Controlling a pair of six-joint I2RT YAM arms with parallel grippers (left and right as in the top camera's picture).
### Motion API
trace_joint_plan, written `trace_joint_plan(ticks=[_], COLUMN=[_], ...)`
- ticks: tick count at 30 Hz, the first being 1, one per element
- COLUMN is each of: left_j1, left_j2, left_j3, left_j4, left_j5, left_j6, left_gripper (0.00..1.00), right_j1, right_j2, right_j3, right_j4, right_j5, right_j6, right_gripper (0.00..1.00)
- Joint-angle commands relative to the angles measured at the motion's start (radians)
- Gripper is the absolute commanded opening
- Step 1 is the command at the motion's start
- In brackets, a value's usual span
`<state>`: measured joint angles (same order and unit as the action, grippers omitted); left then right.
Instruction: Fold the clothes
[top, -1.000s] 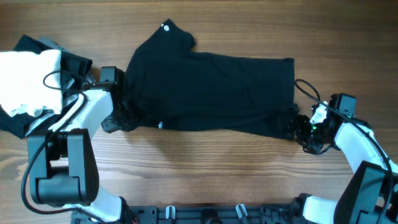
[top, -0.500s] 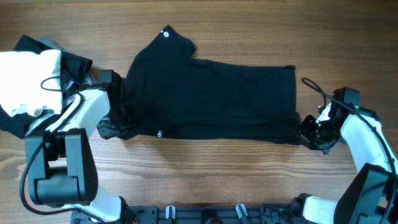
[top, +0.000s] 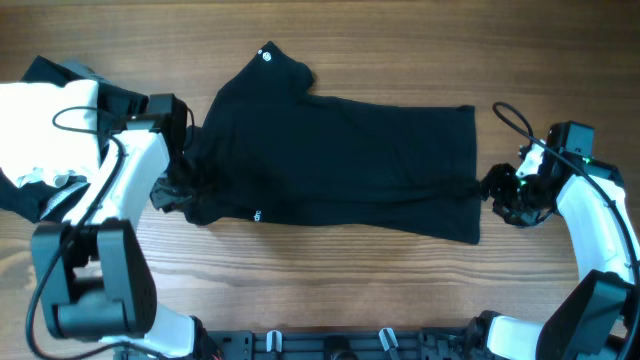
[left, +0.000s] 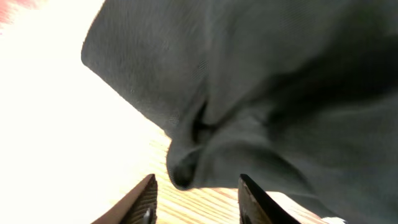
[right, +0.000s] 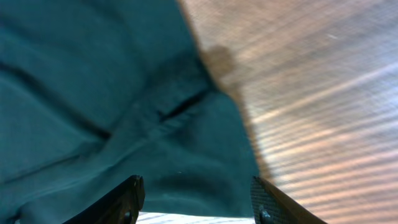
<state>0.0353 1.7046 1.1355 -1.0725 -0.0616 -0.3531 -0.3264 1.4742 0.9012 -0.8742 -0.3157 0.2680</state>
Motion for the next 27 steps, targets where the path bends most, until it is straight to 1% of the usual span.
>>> trace_joint_plan(ticks=[1, 3, 4, 5, 8, 11, 13, 14, 16, 17, 18, 23, 26, 27], left_j1=[0.008, 0.008, 0.006, 0.002, -0.02, -0.059, -0.093, -0.113, -0.142, -0.155, -0.169, -0.196, -0.208, -0.214], left_j2=[-0.059, -0.068, -0.069, -0.069, -0.069, -0.069, -0.069, -0.069, -0.069, -0.069, -0.069, -0.069, -0.069, -0.069], left_j3=[0.029, 0.029, 0.029, 0.029, 0.029, 0.029, 0.029, 0.029, 0.029, 0.029, 0.029, 0.029, 0.029, 0.027], left_j4=[0.004, 0.005, 0.006, 0.006, 0.006, 0.006, 0.007, 0.009, 0.013, 0.015, 0.018, 0.017, 0.005, 0.001], left_j5=[0.077, 0.117, 0.14, 0.174, 0.196, 0.196, 0.196, 0.193, 0.192, 0.192, 0.192, 0.192, 0.2, 0.203], left_j6=[0.009, 0.039, 0.06, 0.083, 0.089, 0.089, 0.111, 0.112, 0.111, 0.111, 0.111, 0.111, 0.111, 0.111], left_gripper=[0.44, 0.43, 0.42, 0.42, 0.42, 0.42, 0.42, 0.43, 0.43, 0.45, 0.46, 0.5, 0.5, 0.5], right_j1=[0.011, 0.022, 0.026, 0.031, 0.045, 0.057, 0.06, 0.06, 0.06, 0.06, 0.06, 0.06, 0.06, 0.06], right_j2=[-0.004, 0.007, 0.011, 0.02, 0.041, 0.056, 0.064, 0.067, 0.067, 0.067, 0.067, 0.067, 0.067, 0.066], right_j3=[0.0, -0.018, -0.026, -0.039, -0.064, -0.087, -0.091, -0.091, -0.091, -0.091, -0.091, -0.091, -0.088, -0.087], right_j4=[0.022, 0.043, 0.05, 0.064, 0.098, 0.141, 0.176, 0.202, 0.245, 0.266, 0.282, 0.38, 0.393, 0.394], right_j5=[-0.074, -0.074, -0.074, -0.074, -0.076, -0.082, -0.082, -0.082, -0.082, -0.082, -0.083, -0.13, -0.151, -0.168], right_j6=[-0.029, 0.001, 0.009, 0.031, 0.062, 0.082, 0.101, 0.102, 0.117, 0.138, 0.156, 0.169, 0.163, 0.14], right_gripper=[0.62, 0.65, 0.65, 0.62, 0.53, 0.53, 0.52, 0.41, 0.24, 0.13, 0.05, 0.04, 0.04, 0.04])
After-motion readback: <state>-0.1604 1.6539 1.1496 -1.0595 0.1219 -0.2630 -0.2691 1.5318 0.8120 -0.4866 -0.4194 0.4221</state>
